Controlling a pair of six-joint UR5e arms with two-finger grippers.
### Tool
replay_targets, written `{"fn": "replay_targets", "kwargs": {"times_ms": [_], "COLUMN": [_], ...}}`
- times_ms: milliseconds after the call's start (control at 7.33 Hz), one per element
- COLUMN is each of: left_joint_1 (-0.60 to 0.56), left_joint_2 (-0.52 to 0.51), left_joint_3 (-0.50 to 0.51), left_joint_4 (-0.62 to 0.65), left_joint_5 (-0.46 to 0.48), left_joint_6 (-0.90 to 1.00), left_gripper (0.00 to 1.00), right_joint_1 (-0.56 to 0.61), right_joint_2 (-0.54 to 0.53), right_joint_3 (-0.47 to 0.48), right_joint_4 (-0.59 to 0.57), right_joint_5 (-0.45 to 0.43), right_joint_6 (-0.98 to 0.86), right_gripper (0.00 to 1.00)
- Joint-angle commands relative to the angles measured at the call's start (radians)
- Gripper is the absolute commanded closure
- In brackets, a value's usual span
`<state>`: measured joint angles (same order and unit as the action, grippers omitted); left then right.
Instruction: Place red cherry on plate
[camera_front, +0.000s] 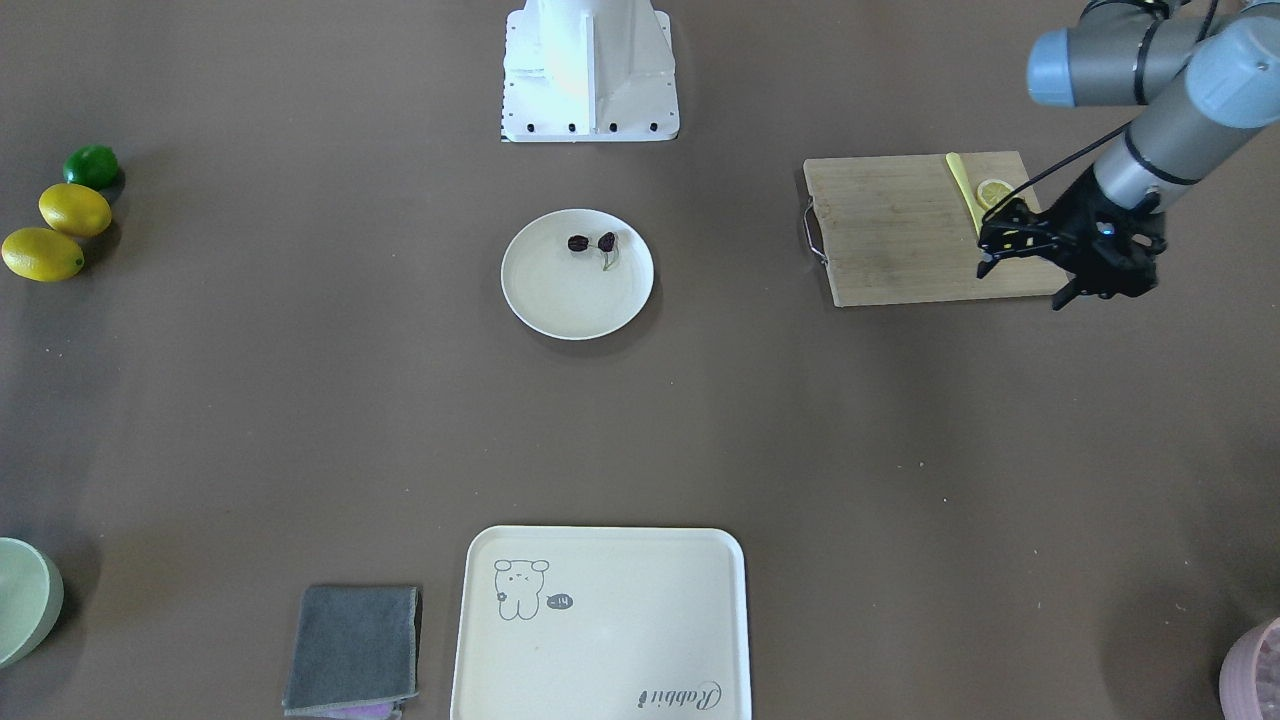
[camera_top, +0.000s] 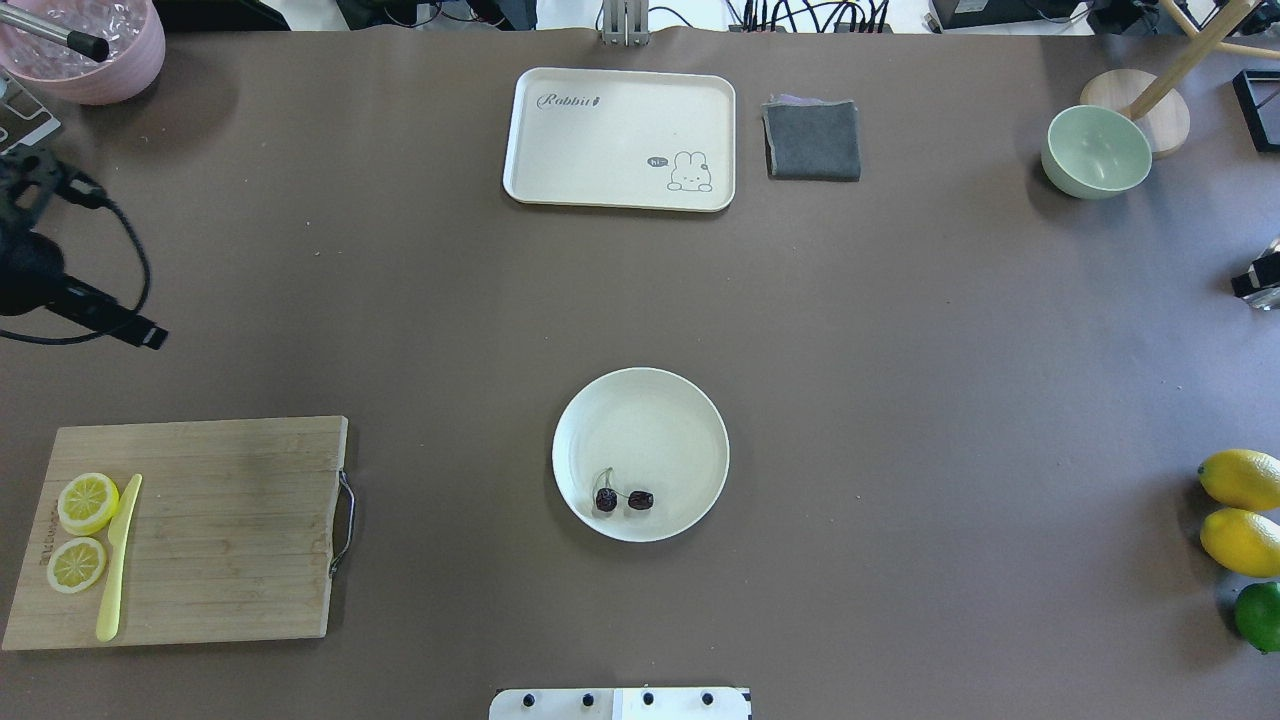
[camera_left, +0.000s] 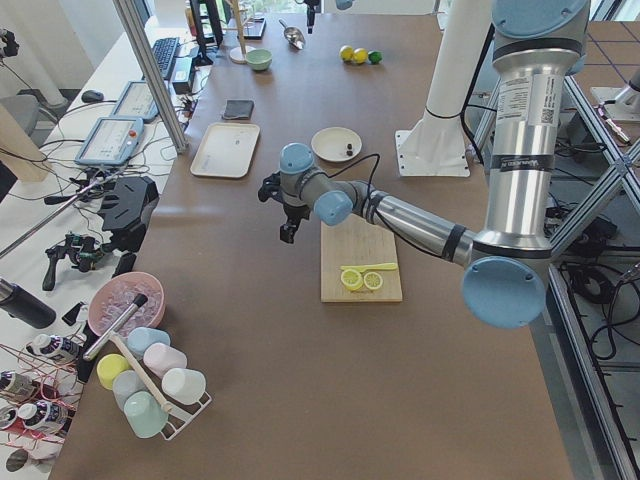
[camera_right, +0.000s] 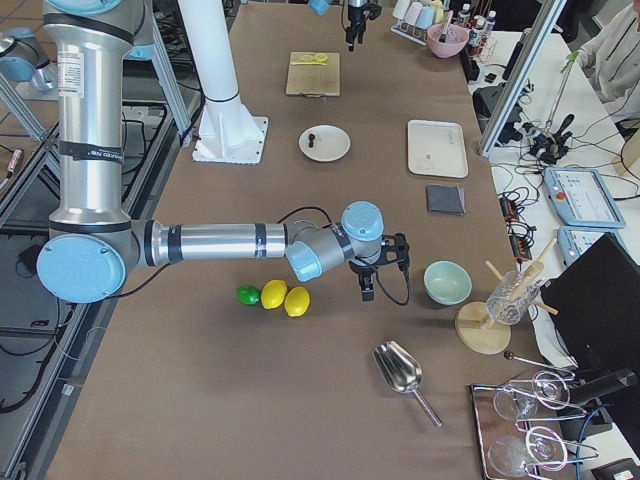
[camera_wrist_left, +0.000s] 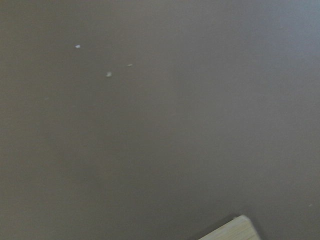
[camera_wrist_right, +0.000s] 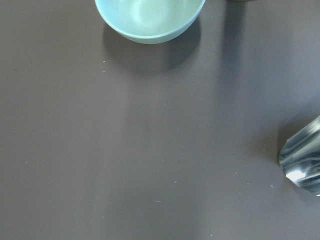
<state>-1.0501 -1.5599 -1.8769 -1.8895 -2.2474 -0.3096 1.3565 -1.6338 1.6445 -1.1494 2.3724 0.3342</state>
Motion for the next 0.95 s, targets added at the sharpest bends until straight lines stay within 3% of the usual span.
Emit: {"fn": "replay_targets", "kwargs": {"times_ms": [0, 273, 818], "left_joint_1": [-0.111, -0.143, -0.168], "left_joint_2": [0.11, 0.164, 0.169], "left_joint_3": [0.007, -0.002, 0.008], "left_joint_4": [-0.002, -0.006, -0.013], "left_joint_5": [-0.004, -0.005, 0.003], "left_joint_6": [0.175, 0.208, 0.207], "left_gripper": [0.03, 0.03, 0.02], "right_joint_1": [0.087, 0.111, 0.113], "right_joint_2": [-0.001, -0.001, -0.012], "right_joint_3": [0.0, 0.0, 0.0], "right_joint_4": [-0.107, -0.142, -0.144], "right_joint_5": [-0.001, -0.002, -0.002], "right_joint_6": [-0.168, -0.221, -0.233], "right_gripper": [0.0, 0.0, 0.0]}}
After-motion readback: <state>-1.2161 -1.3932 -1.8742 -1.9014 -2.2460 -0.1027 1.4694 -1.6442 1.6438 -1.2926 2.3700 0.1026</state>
